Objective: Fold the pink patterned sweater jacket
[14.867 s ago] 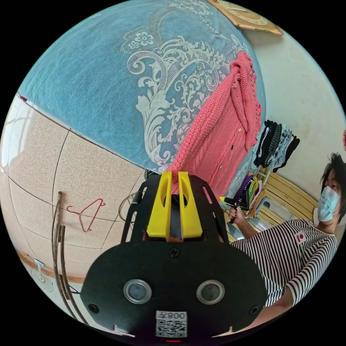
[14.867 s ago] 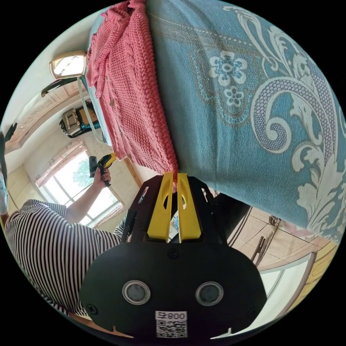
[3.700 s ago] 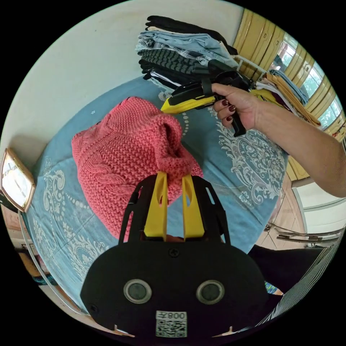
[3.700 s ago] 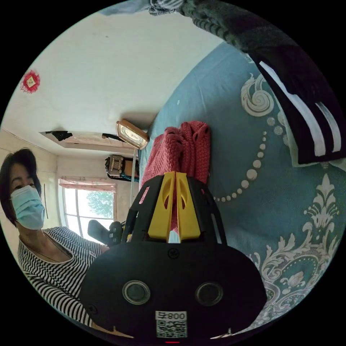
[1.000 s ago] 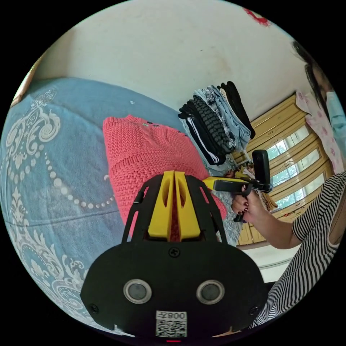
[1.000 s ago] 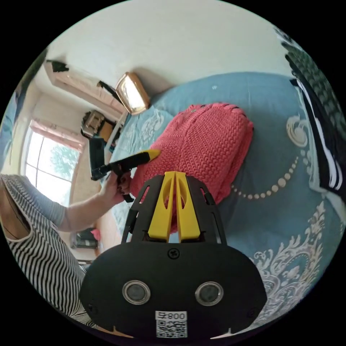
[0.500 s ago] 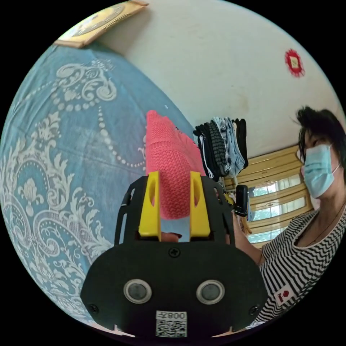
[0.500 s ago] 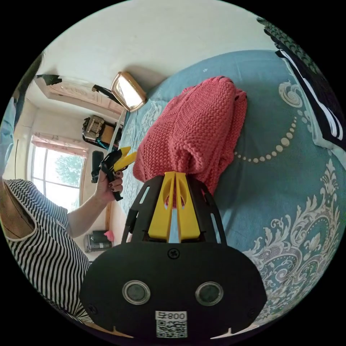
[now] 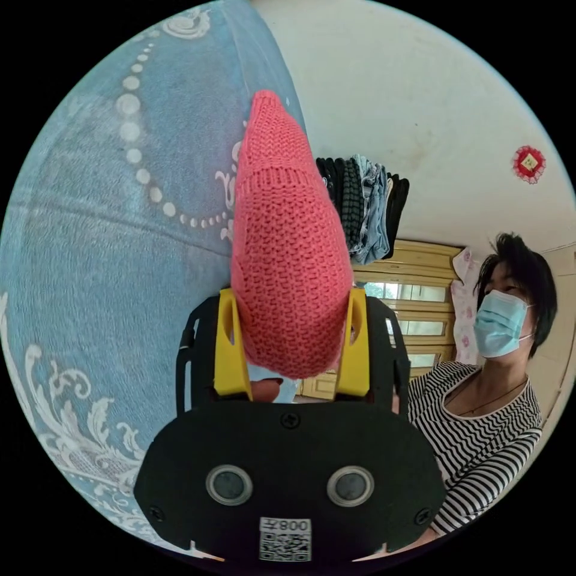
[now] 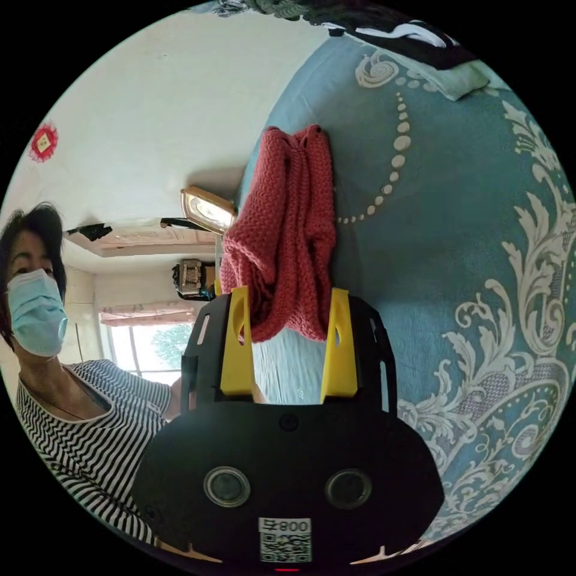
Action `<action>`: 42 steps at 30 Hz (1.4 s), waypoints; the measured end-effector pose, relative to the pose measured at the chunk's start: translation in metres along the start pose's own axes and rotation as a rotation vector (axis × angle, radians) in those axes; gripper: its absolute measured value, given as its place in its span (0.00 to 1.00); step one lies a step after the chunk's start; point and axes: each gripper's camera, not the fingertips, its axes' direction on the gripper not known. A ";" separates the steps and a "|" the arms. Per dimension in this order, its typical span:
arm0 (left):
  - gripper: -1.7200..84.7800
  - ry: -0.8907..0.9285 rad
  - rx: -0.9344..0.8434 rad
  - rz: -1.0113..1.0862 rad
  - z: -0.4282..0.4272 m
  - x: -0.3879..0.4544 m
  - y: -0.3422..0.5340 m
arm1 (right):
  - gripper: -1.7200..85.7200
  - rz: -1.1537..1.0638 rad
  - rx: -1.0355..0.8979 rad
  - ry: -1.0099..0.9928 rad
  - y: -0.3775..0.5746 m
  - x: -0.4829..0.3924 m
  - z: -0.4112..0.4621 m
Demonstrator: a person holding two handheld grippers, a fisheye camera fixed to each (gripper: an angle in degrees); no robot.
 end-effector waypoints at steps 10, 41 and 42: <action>0.26 0.024 -0.080 0.001 0.027 -0.005 -0.006 | 0.19 0.116 -0.063 -0.222 -0.006 0.064 -0.008; 0.23 0.028 -0.269 -0.114 0.154 0.195 0.126 | 0.10 0.282 -0.020 -0.246 0.153 0.022 -0.291; 0.23 0.033 -0.288 -0.094 0.165 0.205 0.124 | 0.10 0.278 -0.009 -0.245 0.155 0.021 -0.299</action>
